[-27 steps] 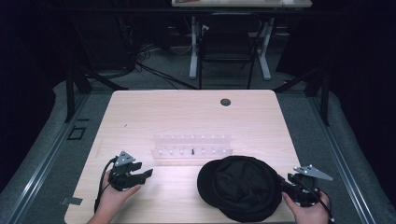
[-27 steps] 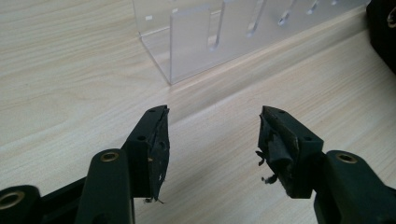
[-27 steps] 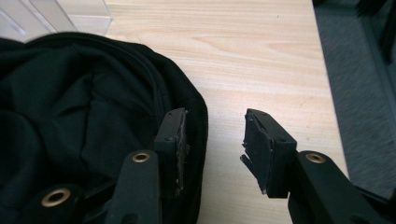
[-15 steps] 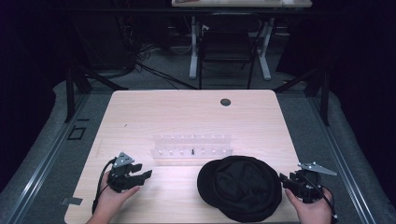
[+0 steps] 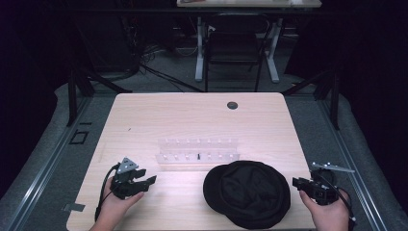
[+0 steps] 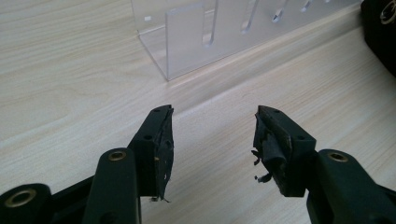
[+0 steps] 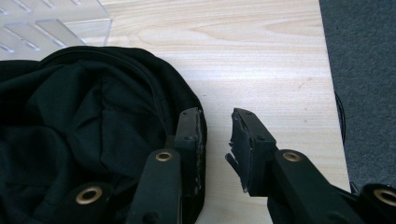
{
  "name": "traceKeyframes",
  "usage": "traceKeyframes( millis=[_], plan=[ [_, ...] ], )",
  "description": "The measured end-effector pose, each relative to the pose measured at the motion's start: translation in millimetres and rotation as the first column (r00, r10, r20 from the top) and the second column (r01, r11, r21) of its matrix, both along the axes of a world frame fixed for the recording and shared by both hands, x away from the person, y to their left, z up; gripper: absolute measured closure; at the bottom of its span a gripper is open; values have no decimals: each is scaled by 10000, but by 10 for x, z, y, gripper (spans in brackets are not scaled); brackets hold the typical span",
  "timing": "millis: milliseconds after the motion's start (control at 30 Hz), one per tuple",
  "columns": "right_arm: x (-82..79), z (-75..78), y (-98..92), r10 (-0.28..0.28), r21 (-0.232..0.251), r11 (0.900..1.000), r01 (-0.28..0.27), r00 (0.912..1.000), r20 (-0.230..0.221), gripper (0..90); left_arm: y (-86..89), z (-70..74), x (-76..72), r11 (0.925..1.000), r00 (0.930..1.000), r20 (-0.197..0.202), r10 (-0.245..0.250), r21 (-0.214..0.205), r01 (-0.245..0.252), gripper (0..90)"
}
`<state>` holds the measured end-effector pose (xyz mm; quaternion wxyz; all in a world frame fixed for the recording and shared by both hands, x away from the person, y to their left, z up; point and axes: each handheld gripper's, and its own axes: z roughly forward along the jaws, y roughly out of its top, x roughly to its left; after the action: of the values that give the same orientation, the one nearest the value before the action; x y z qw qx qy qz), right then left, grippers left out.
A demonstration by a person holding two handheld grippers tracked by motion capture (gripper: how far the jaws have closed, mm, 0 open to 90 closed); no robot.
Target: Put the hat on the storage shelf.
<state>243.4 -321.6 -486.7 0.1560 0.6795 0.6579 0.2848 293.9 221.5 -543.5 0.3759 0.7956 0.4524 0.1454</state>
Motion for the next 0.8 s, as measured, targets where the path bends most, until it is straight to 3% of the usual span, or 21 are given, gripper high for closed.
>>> traceKeyframes(
  millis=[100, 167, 233, 300, 367, 433, 700, 800],
  plan=[
    [6, 27, 7, 2, -48, 10000, -1, 9998, 177, 691, -10, -3, -5, 10000, 9999, 99, -30, -12, 30, 471],
    [7, 40, 9, 21, -154, 9999, -20, 10000, 68, 646, -15, -7, -6, 10000, 9999, 71, -81, -36, 81, 471],
    [-4, 40, 15, 7, -519, 9986, 11, 9994, 353, 625, -26, -15, -8, 10000, 9999, 158, -18, -70, 20, 471],
    [-20, 40, 12, -30, -572, 9983, 75, 9969, 788, 621, -28, -14, -9, 9999, 9998, 175, -28, -142, 31, 471],
    [-19, 33, 5, -11, -410, 9992, 42, 9971, 763, 624, -22, -7, -9, 9998, 9999, 120, -70, -165, 72, 471],
    [-25, 26, 12, -79, -644, 9978, 144, 9950, 1000, 642, -18, -9, -7, 9999, 9999, 136, -32, -132, 34, 470],
    [7, 12, 33, -74, -404, 9992, 76, 10000, 56, 666, -17, -22, 0, 9999, 10000, 43, -34, -140, 35, 468],
    [16, -1, 48, -118, -422, 9990, 116, 9999, -42, 661, -23, -27, 2, 9999, 10000, 16, -45, -118, 45, 469]
  ],
)
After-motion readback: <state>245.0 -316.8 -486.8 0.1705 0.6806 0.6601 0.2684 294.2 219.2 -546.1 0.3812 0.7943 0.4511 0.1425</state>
